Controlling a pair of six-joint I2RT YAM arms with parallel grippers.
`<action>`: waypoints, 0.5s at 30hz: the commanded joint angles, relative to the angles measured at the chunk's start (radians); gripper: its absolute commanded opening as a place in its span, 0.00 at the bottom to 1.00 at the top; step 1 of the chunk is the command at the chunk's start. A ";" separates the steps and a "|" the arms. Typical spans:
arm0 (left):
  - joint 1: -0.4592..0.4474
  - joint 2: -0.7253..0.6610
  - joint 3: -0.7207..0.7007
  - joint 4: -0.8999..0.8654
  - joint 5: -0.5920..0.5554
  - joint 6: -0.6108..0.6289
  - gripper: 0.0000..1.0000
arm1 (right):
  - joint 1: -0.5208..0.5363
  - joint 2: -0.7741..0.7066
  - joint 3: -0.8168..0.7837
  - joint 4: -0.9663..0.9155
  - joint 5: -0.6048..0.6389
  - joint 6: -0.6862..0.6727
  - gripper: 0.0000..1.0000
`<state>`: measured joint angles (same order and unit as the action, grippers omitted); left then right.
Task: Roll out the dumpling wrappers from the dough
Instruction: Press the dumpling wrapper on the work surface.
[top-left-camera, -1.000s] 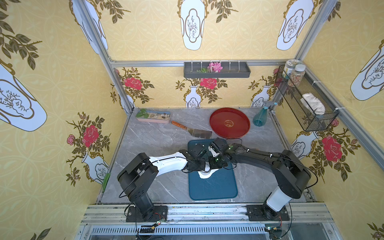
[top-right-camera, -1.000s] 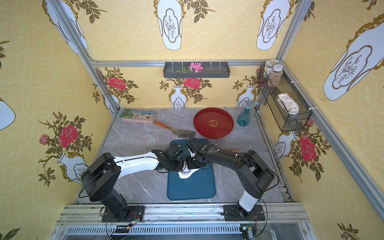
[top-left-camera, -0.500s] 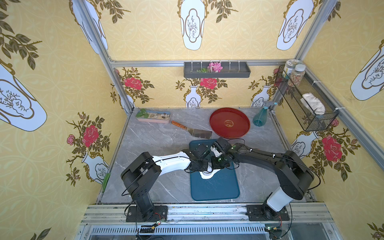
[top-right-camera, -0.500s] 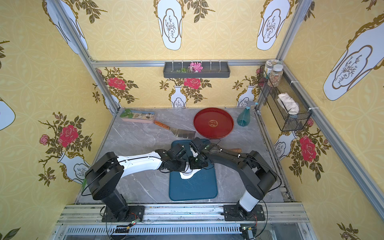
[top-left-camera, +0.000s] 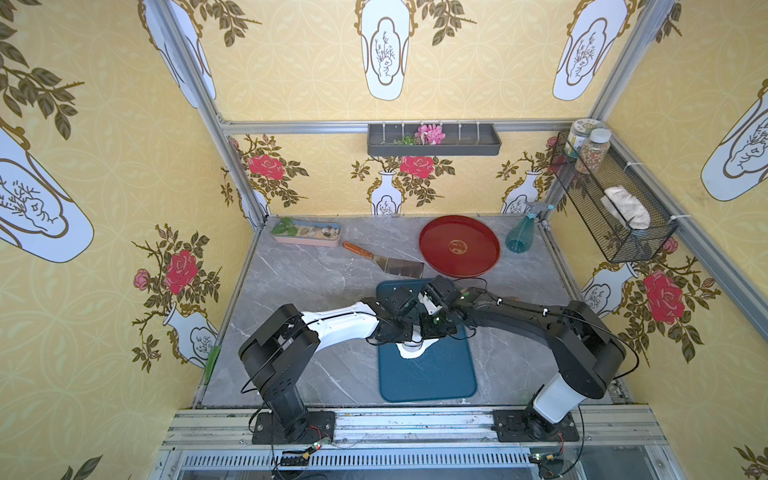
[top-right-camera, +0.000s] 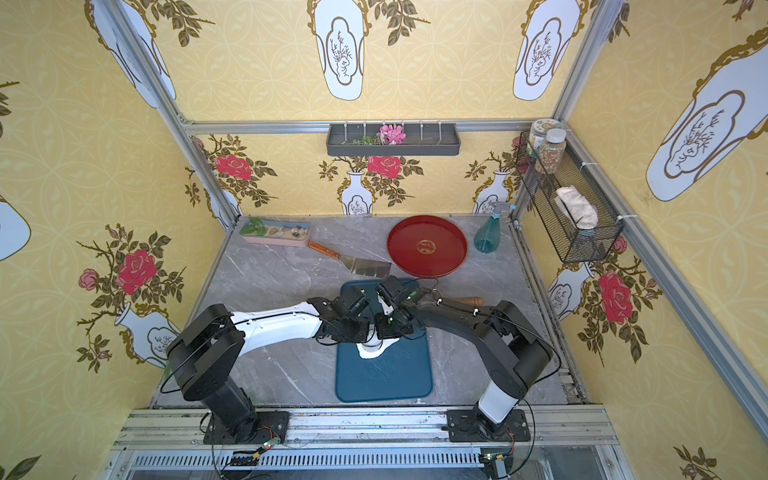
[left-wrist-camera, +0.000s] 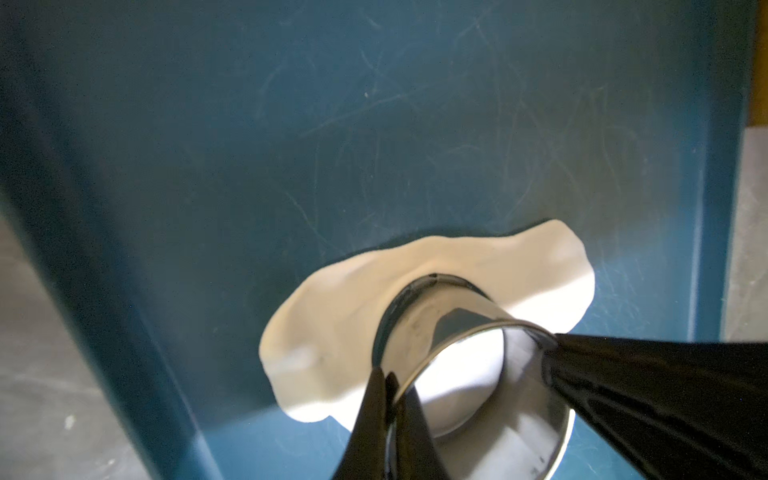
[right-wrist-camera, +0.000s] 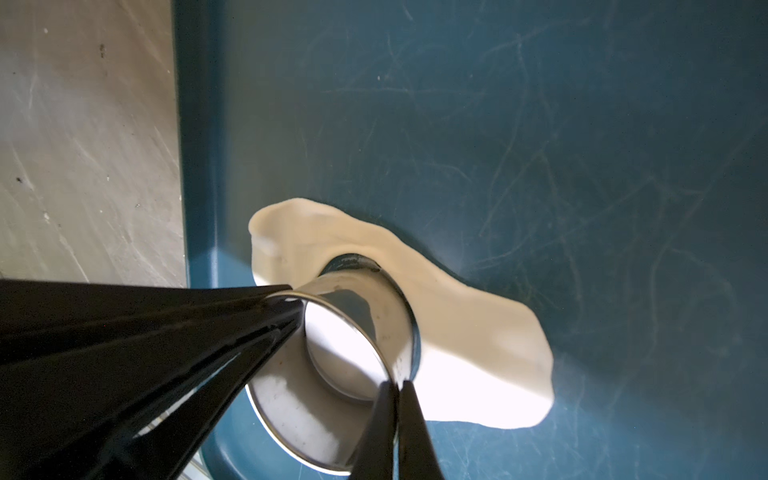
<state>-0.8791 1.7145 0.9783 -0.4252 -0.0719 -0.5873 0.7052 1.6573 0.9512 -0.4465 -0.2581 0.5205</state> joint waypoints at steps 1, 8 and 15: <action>-0.006 0.028 -0.015 -0.209 0.018 -0.009 0.00 | -0.016 -0.003 -0.028 -0.212 0.146 -0.005 0.00; 0.010 0.006 -0.058 -0.216 -0.007 -0.013 0.00 | 0.047 0.054 0.034 -0.198 0.134 0.010 0.00; 0.019 -0.021 -0.068 -0.212 0.003 -0.020 0.00 | 0.064 0.077 0.056 -0.196 0.137 0.016 0.00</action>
<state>-0.8631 1.6794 0.9283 -0.3847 -0.0677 -0.5964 0.7662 1.7142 1.0264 -0.5125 -0.1829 0.5262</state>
